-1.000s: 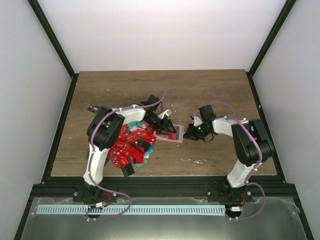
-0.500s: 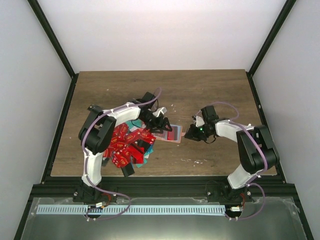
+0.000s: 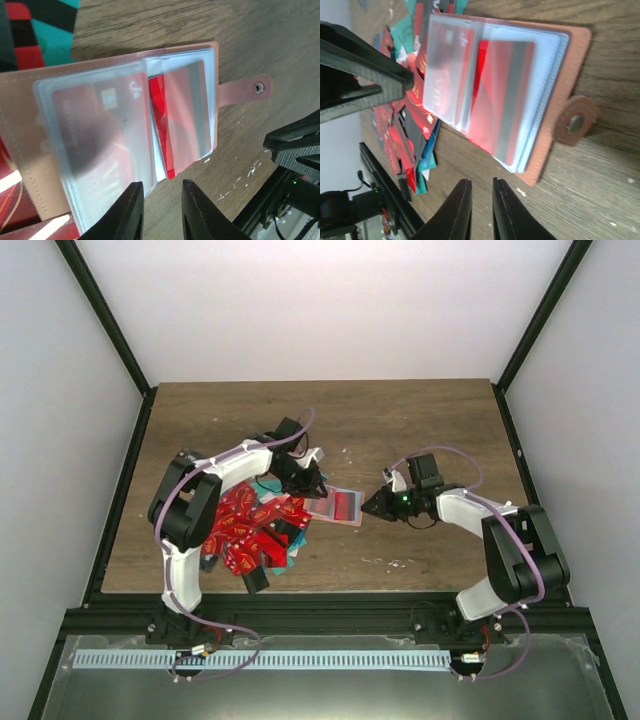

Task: Put the credit cards into the card holder
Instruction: Insert the credit card into the card holder.

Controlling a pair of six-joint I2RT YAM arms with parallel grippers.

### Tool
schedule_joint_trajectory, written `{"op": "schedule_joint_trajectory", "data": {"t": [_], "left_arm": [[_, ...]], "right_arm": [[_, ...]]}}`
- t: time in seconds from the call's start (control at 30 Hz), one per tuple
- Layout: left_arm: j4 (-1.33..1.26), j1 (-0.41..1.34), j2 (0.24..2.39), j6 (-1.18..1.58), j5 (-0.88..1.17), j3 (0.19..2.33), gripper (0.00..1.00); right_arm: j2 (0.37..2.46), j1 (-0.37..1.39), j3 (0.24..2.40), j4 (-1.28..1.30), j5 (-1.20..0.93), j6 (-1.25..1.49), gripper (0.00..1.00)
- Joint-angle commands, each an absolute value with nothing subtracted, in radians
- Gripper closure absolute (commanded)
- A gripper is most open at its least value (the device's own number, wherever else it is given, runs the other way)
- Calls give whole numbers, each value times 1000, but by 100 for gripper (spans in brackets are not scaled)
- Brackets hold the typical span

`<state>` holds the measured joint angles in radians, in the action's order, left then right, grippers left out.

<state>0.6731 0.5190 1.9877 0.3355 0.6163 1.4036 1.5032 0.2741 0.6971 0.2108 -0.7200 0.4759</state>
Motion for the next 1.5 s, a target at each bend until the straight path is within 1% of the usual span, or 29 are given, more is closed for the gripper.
{"op": "schedule_joint_trajectory", "data": {"t": [0.0, 0.2, 0.47, 0.7, 1.07, 1.2, 1.27, 1.47], "left_arm": [[678, 543, 2019, 328, 630, 1459, 79], [693, 572, 2078, 328, 633, 1498, 84], [719, 588, 2148, 333, 600, 1532, 94], [690, 598, 2191, 358, 639, 1551, 92], [665, 606, 2254, 391, 702, 1631, 92], [691, 606, 2229, 386, 673, 1657, 92], [713, 606, 2212, 379, 656, 1666, 90], [752, 606, 2166, 367, 645, 1673, 88]], "right_arm": [[1520, 271, 726, 122, -791, 551, 85], [1598, 271, 765, 85, -801, 612, 85], [1643, 271, 798, 144, -759, 574, 86], [1671, 270, 791, 163, -750, 553, 87], [1681, 270, 820, 204, -730, 514, 87], [1674, 270, 836, 226, -716, 498, 87], [1672, 268, 843, 232, -712, 496, 86], [1658, 264, 843, 240, -706, 495, 82]]}}
